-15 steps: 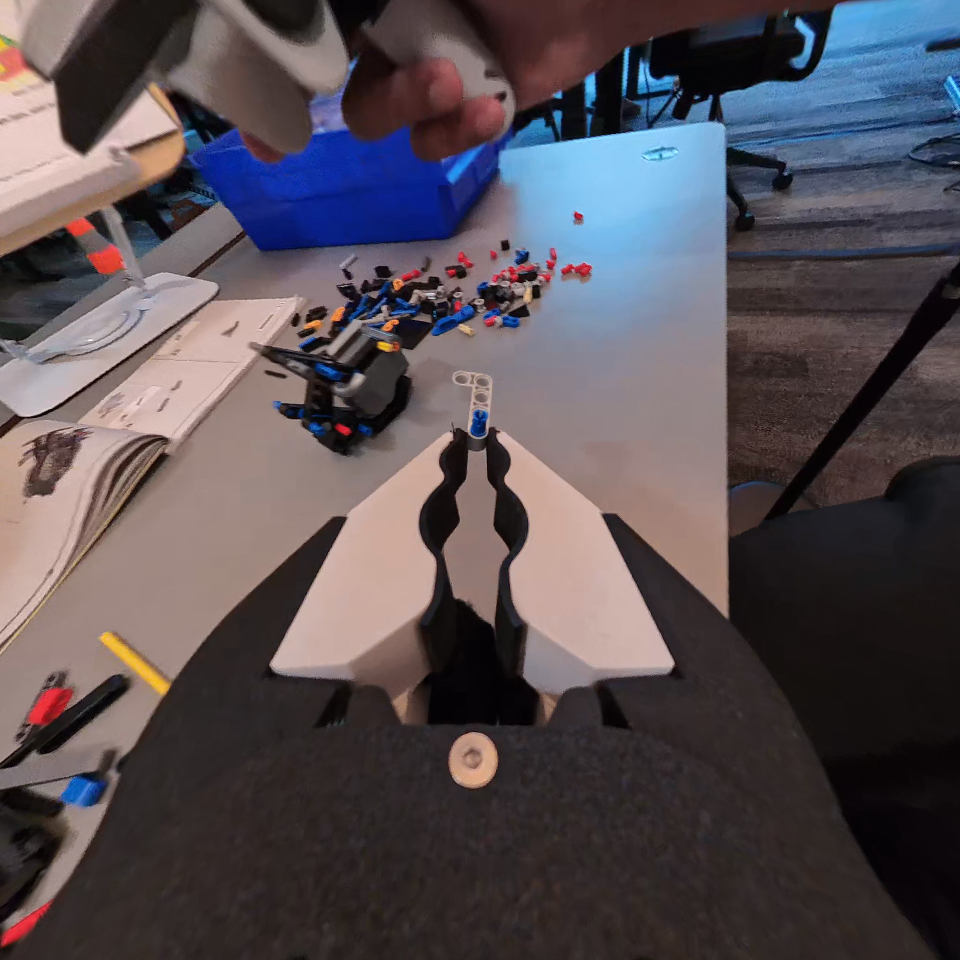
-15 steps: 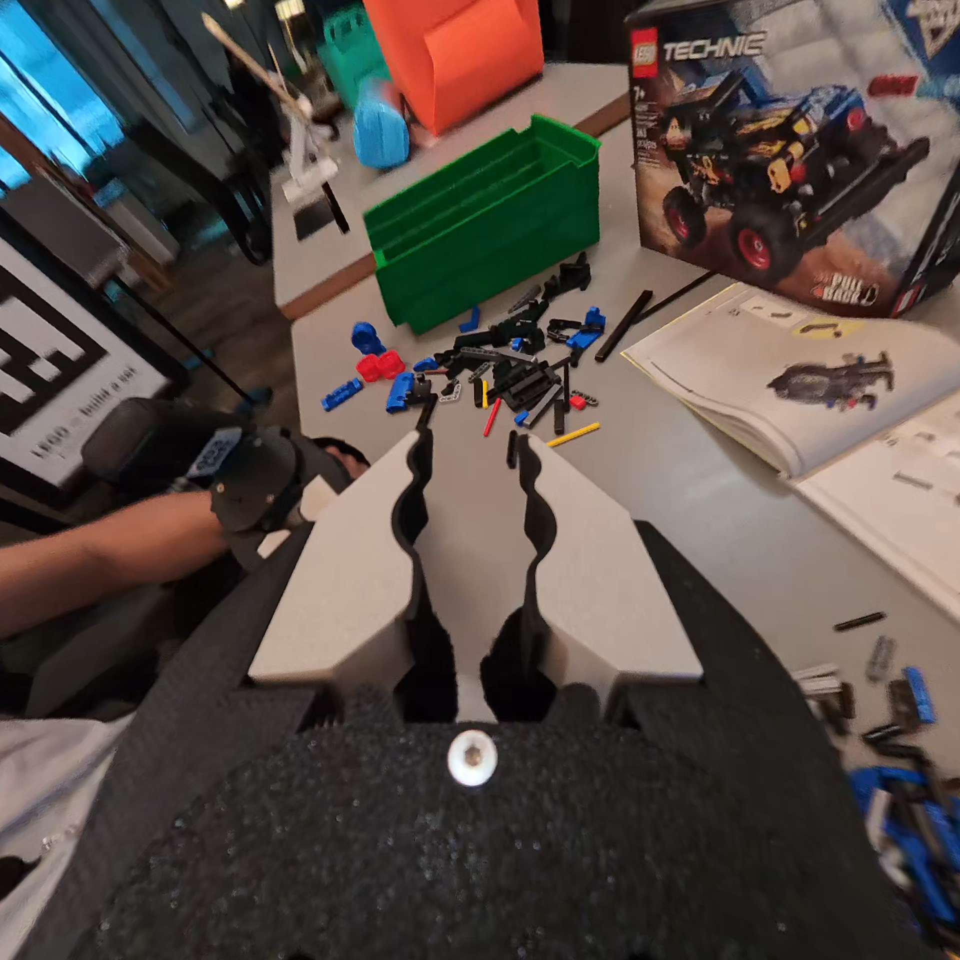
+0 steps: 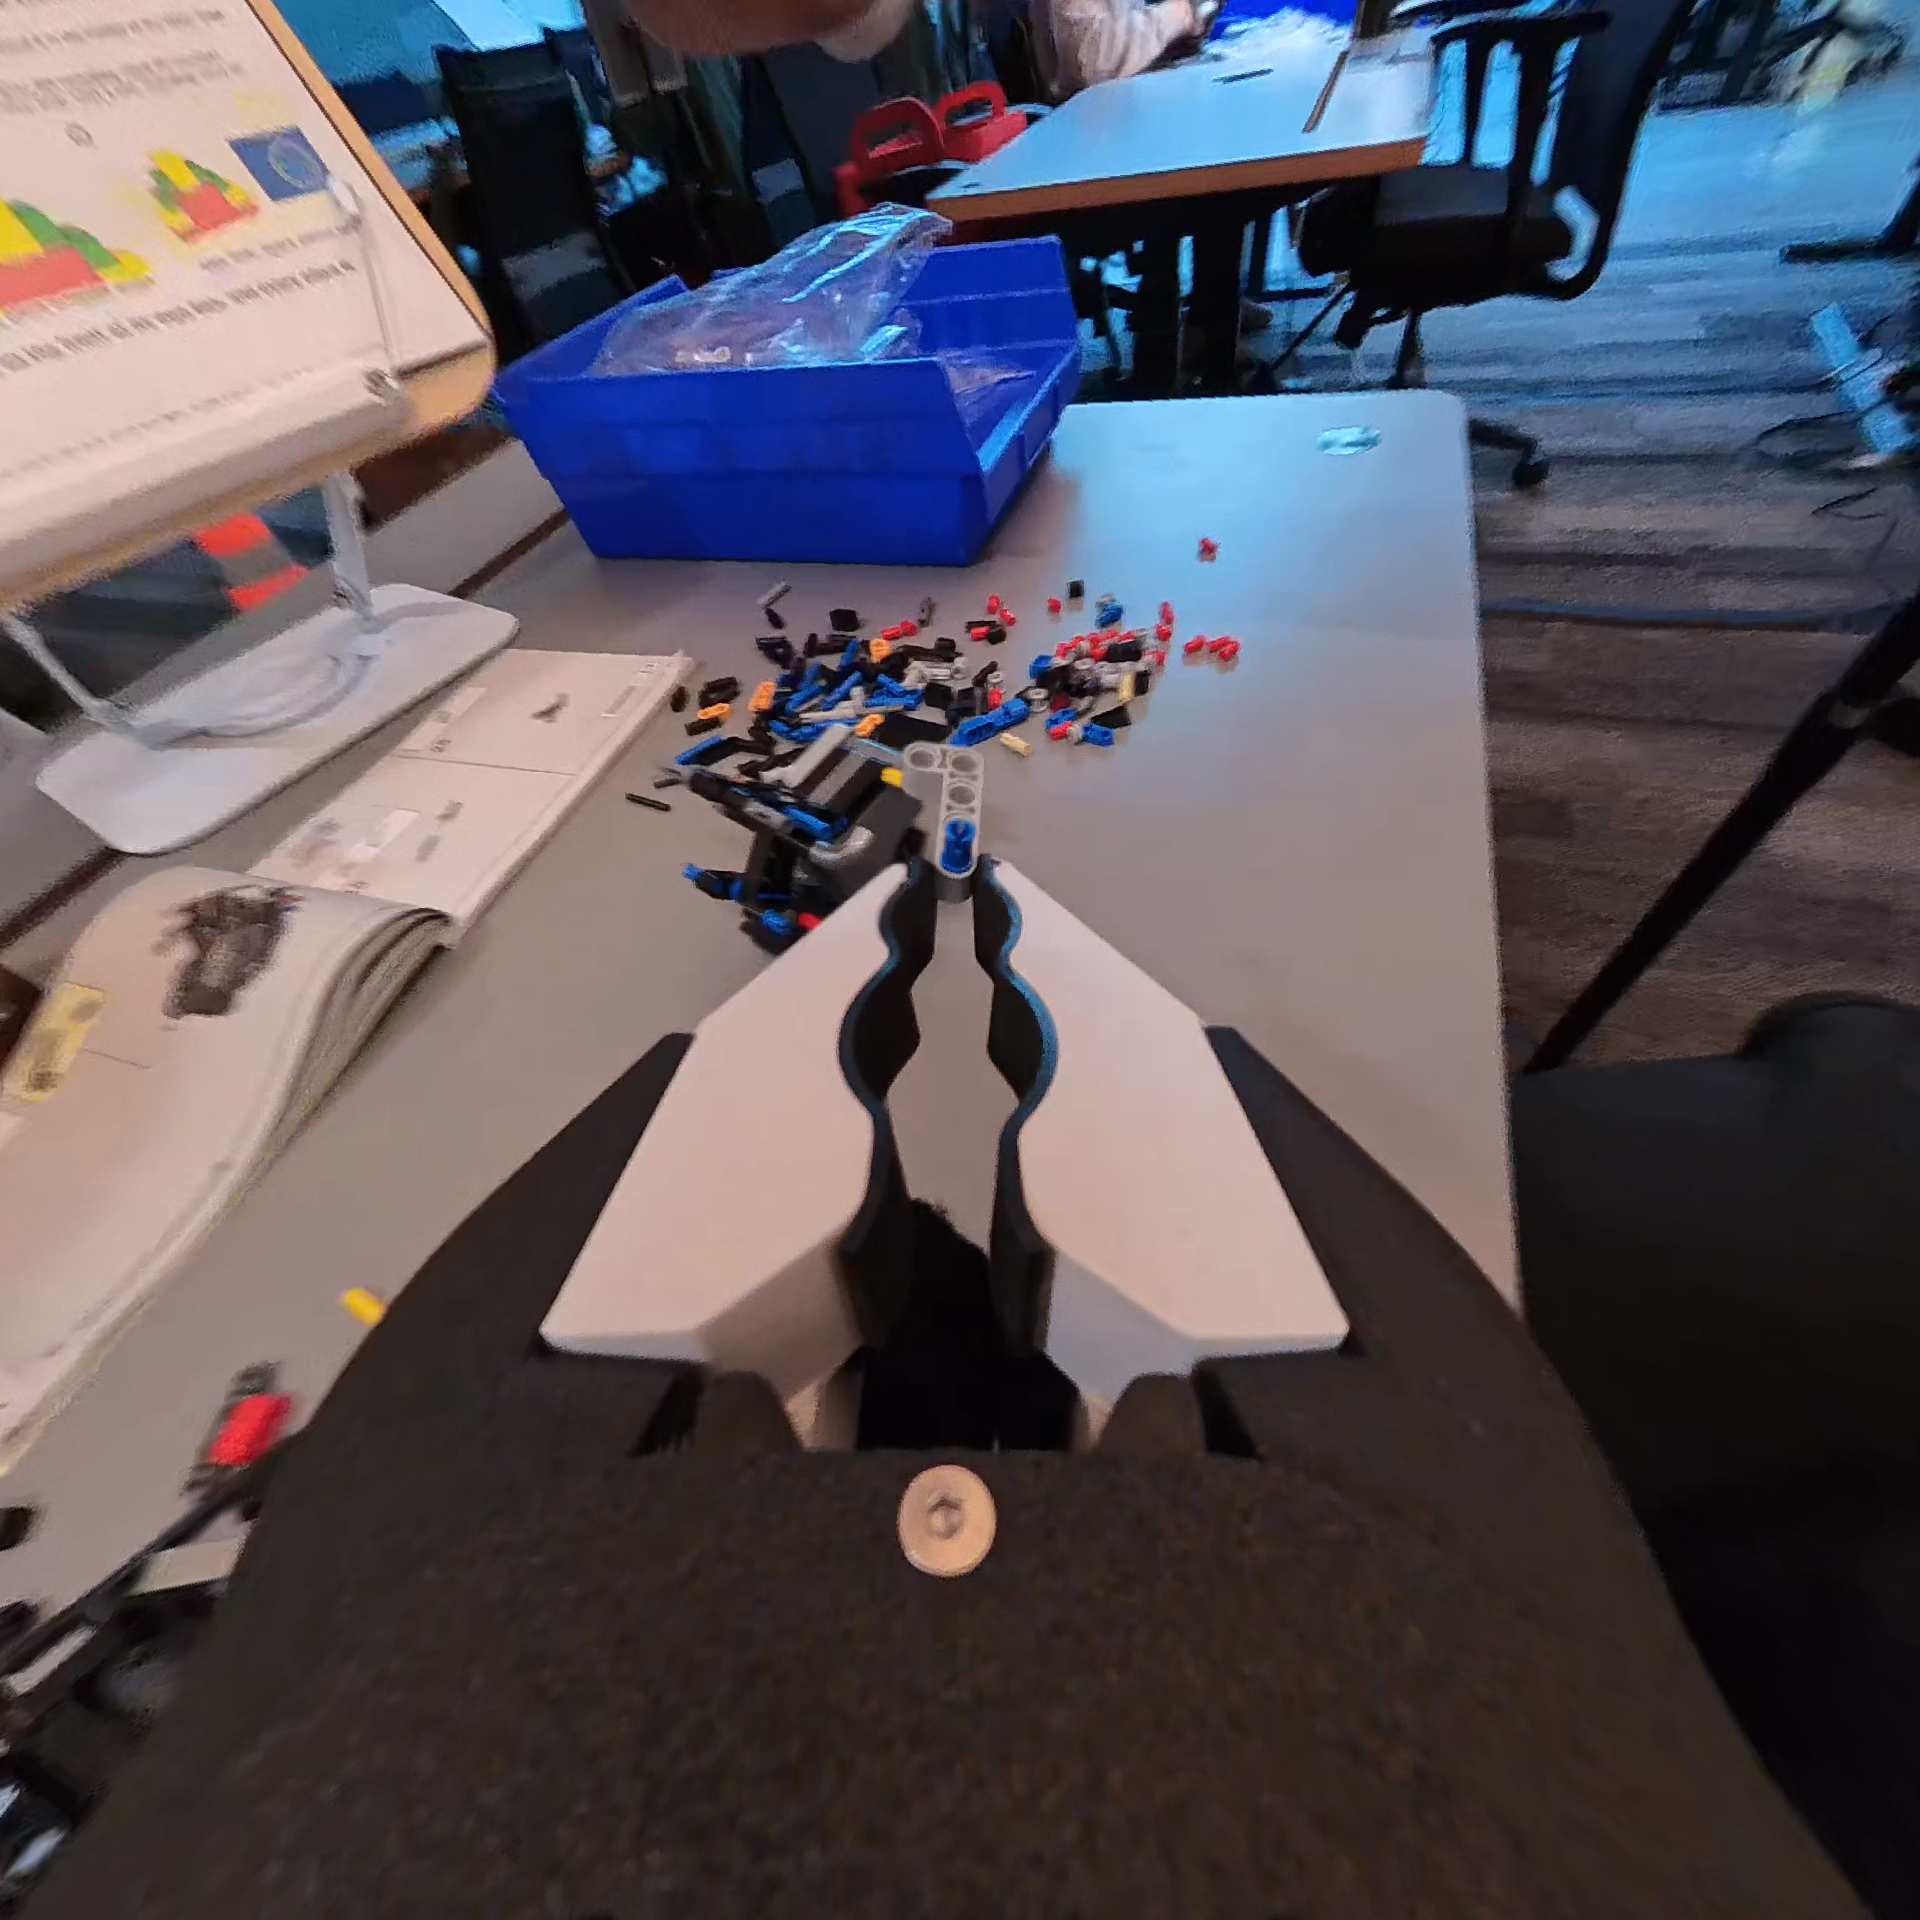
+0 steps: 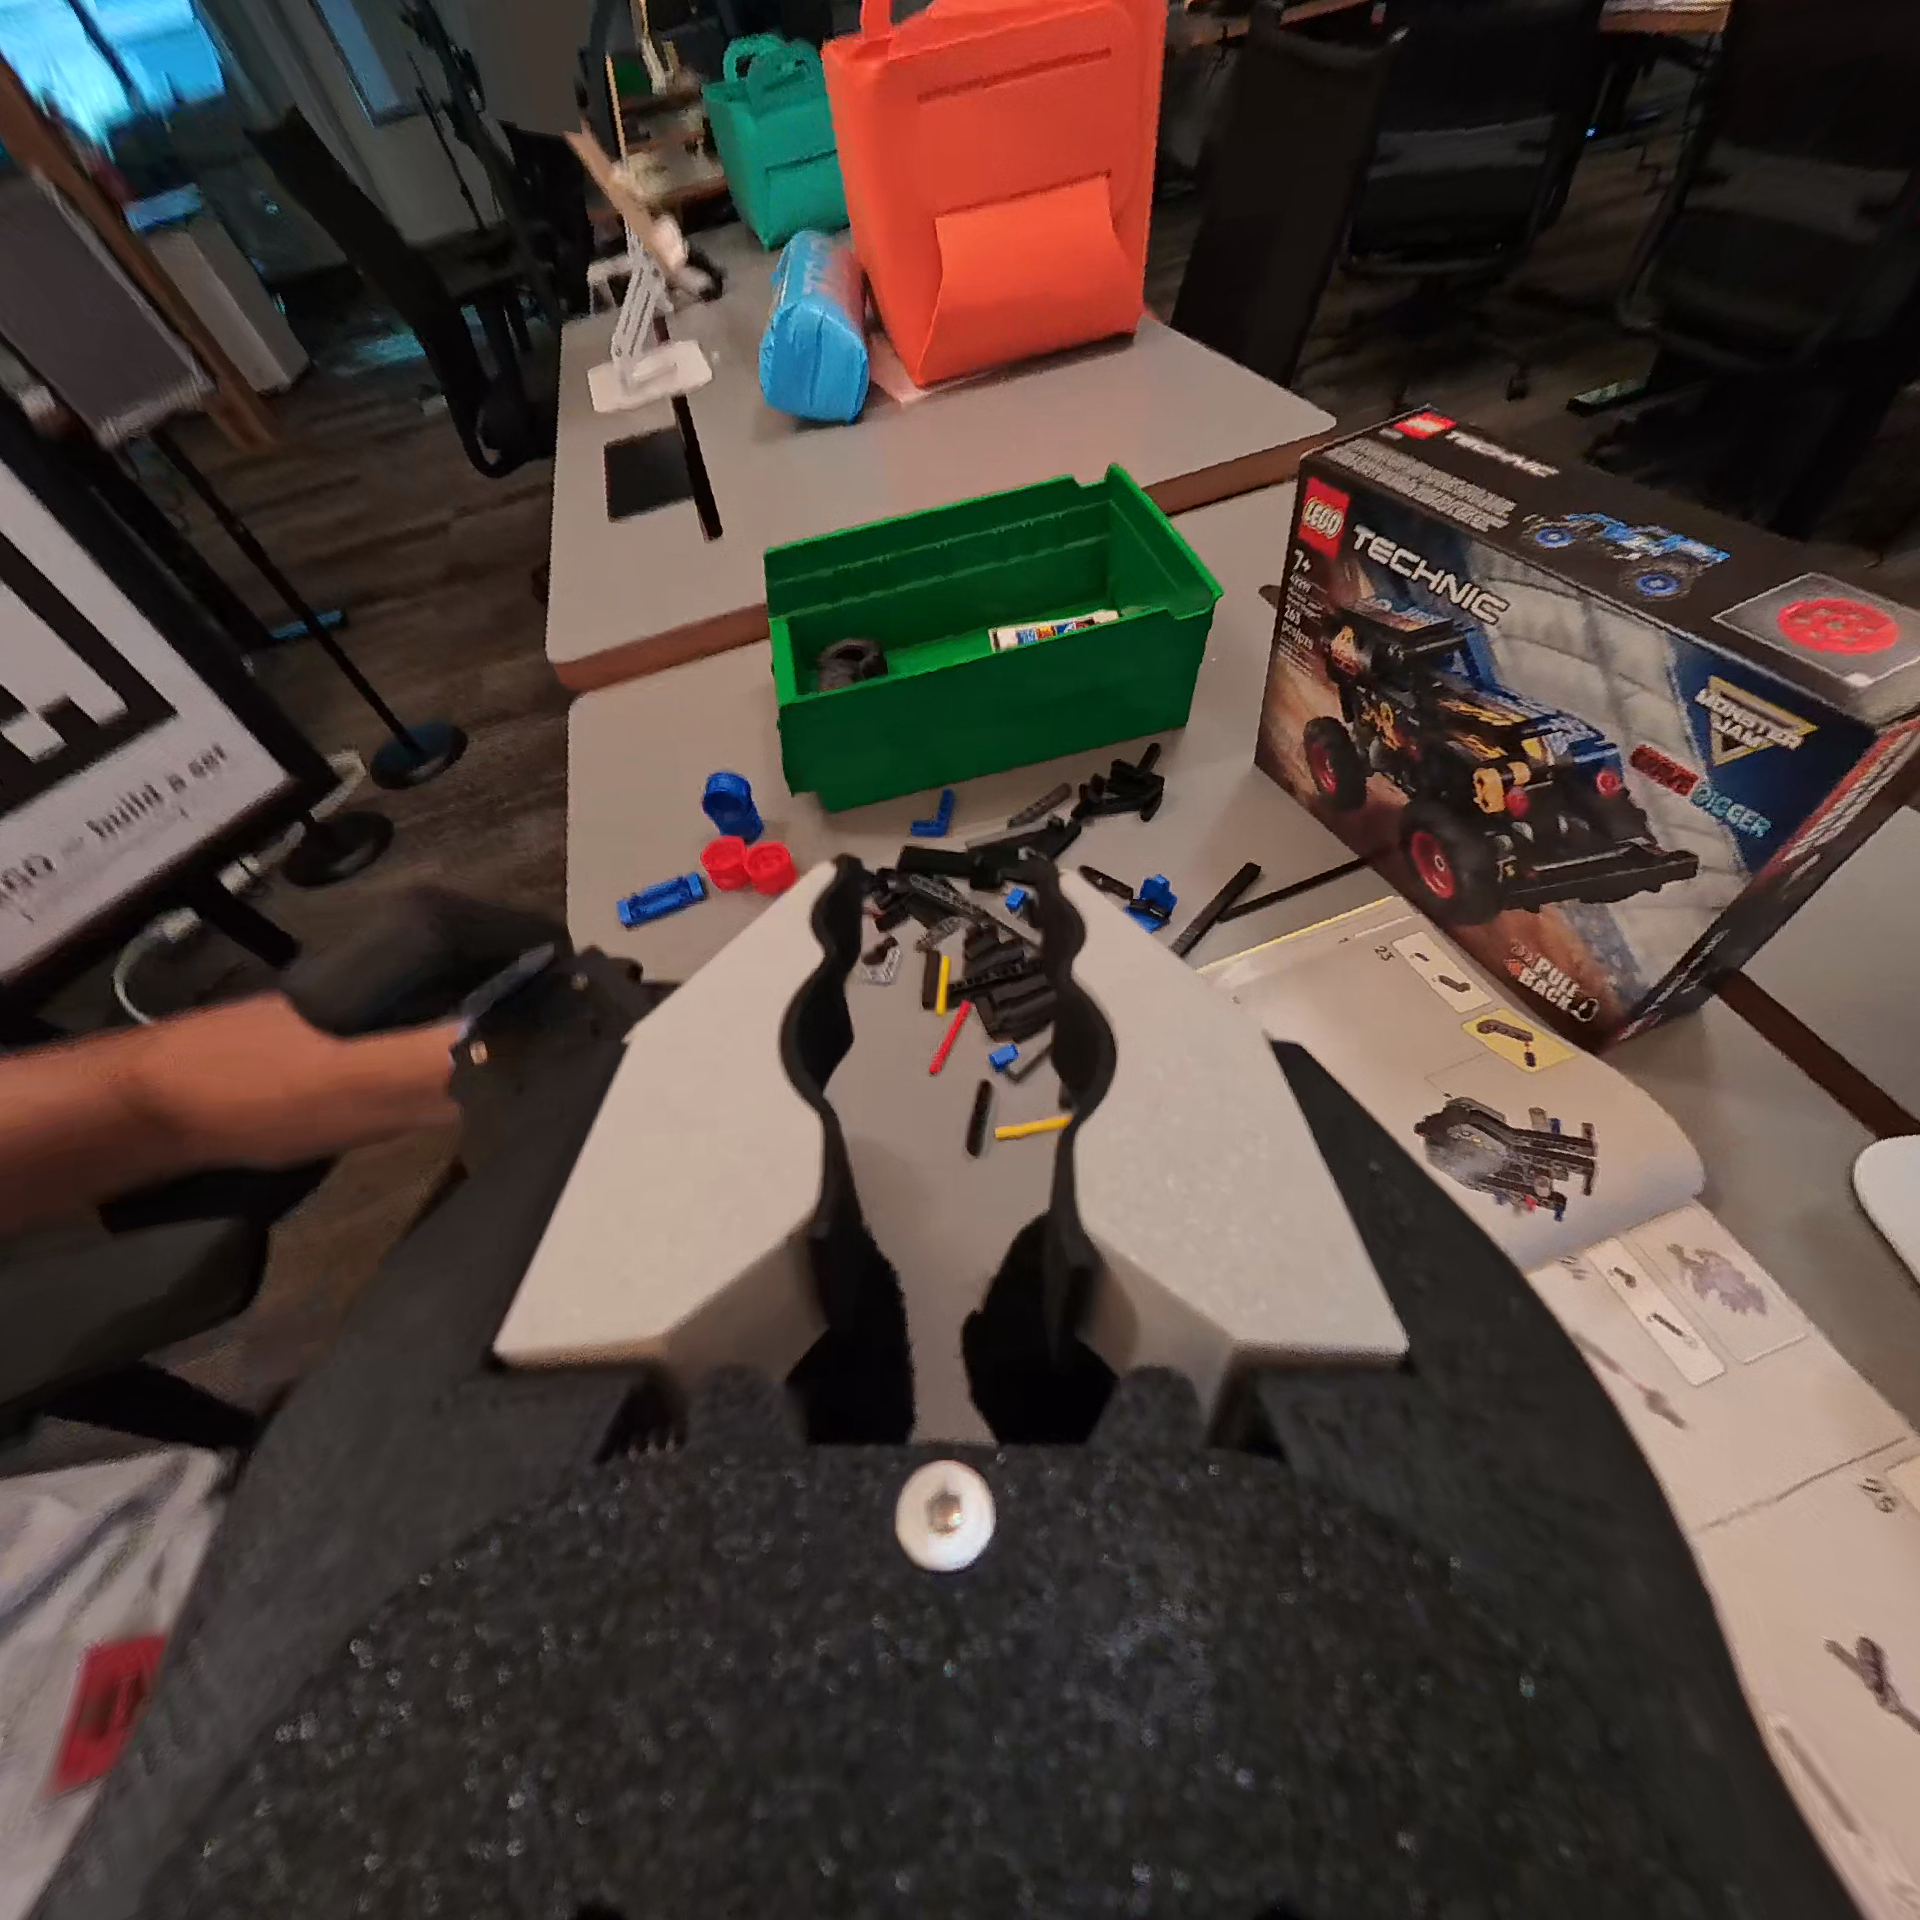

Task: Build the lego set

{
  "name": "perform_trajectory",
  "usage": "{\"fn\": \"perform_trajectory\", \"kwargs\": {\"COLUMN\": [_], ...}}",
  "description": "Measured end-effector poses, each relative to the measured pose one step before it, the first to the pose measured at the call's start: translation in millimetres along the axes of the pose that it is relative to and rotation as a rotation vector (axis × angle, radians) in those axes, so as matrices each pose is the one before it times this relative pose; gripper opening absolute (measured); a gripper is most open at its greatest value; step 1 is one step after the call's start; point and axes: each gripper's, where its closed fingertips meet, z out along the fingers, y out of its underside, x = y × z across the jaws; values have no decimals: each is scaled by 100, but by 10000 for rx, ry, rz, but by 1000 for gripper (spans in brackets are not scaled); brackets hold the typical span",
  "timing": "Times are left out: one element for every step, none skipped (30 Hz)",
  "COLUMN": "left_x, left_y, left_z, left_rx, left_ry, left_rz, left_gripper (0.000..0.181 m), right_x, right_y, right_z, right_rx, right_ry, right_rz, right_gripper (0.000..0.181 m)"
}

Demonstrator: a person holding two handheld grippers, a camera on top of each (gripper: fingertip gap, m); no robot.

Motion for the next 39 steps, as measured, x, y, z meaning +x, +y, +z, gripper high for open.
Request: {"fn": "perform_trajectory", "kwargs": {"left_x": [370,278,93,421,544,212,287,369,151,-7,144,-4,-257,-116,-53,-163,41,130,106,159,130,-64,-325,-212,1,-104,-234,-315,-408,-549,-580,-466,-353,-175,-302,-683,-916,-1196,-1134], "left_y": [-106,143,360,367,238,222,223,41,101,247,-13,-175,-61,-115,-80,-29,-51,-76,-295,-355,-252,-193,-76,-129,-275,-163,-154,-114,-39,-24,-92,-212,-451,-732,-779,-588,-219,62,83], "left_z": [78,184,246,293,353,376,411,431,490,509,470,417,365,325,336,330,340,314,215,162,183,191,174,153,89,28,-17,-23,-1,-103,-282,-455,-606,-664,-651,-522,-261,-24,191], "left_rx": [-33,-201,-342,-352,-276,-290,-333,-252,-310,-445,-260,-131,-215,-178,-167,-162,-125,-91,40,56,-6,-45,-98,-39,88,36,45,28,-4,14,61,75,158,238,151,-94,-377,-492,-424], "left_ry": [412,366,257,488,575,346,399,475,399,382,517,460,318,371,349,221,311,331,279,276,240,100,-67,35,208,134,-27,-204,-411,-661,-849,-874,-827,-713,-724,-816,-770,-800,-671], "left_rz": [-470,-496,-454,-527,-554,-454,-371,-345,-448,-588,-439,-366,-410,-342,-295,-278,-222,-182,-195,-159,-121,-98,-58,-89,-189,-174,-71,173,464,676,848,950,1024,1156,1276,1429,1481,1276,1036], "left_gripper": [5,5,5,5,6,6,6,6,5,5,5,5,5,5,5,5,5,5,5,5,5,5,5,5,5,5,5,5,6,6,13,20,26,36,42,52,69,81,79], "right_x": [-297,-695,-934,-1085,-1174,-1245,-1187,-882,-819,-581,-269,-511,-157,123,142,6,222,266,209,330,208,92,189,219,155,53,28,4,55,266,588,444,372,350,495,291,98,372,514], "right_y": [341,246,673,1136,1422,1937,2333,2512,2394,1806,1581,1283,1199,1394,1141,803,683,281,147,305,288,206,-76,-213,60,187,343,335,333,413,486,329,2,-140,-44,56,156,62,47], "right_z": [-107,-256,-367,-483,-443,-398,-302,-275,-321,-431,-625,-630,-464,-315,-169,-29,6,-25,-12,108,169,146,51,-44,-7,26,129,158,119,68,102,174,205,241,240,205,217,141,94], "right_rx": [-60,164,2,-102,0,-150,-296,-312,-195,162,170,154,64,-250,-212,-92,-186,-15,32,-126,-115,-62,97,195,58,-5,-95,-110,-75,-131,-184,-128,19,26,-152,-261,-327,-247,-213], "right_ry": [-18,-200,-265,-224,-226,-220,-103,116,181,279,376,114,217,304,272,132,201,205,136,184,116,65,159,199,109,-14,-146,-265,-271,-136,21,-119,-199,-199,-71,-139,-199,79,224], "right_rz": [-338,-354,-405,-291,-195,-112,-122,-173,-217,-154,-82,-28,-12,-109,-145,-125,-155,-184,-226,-283,-333,-353,-371,-381,-334,-140,197,523,520,429,446,573,687,664,572,383,241,25,-94], "right_gripper": [33,34,35,35,35,36,36,36,37,39,37,33,31,33,34,34,36,37,33,30,26,23,19,16,12,9,8,8,8,8,8,7,7,7,7,7,7,7,7]}}
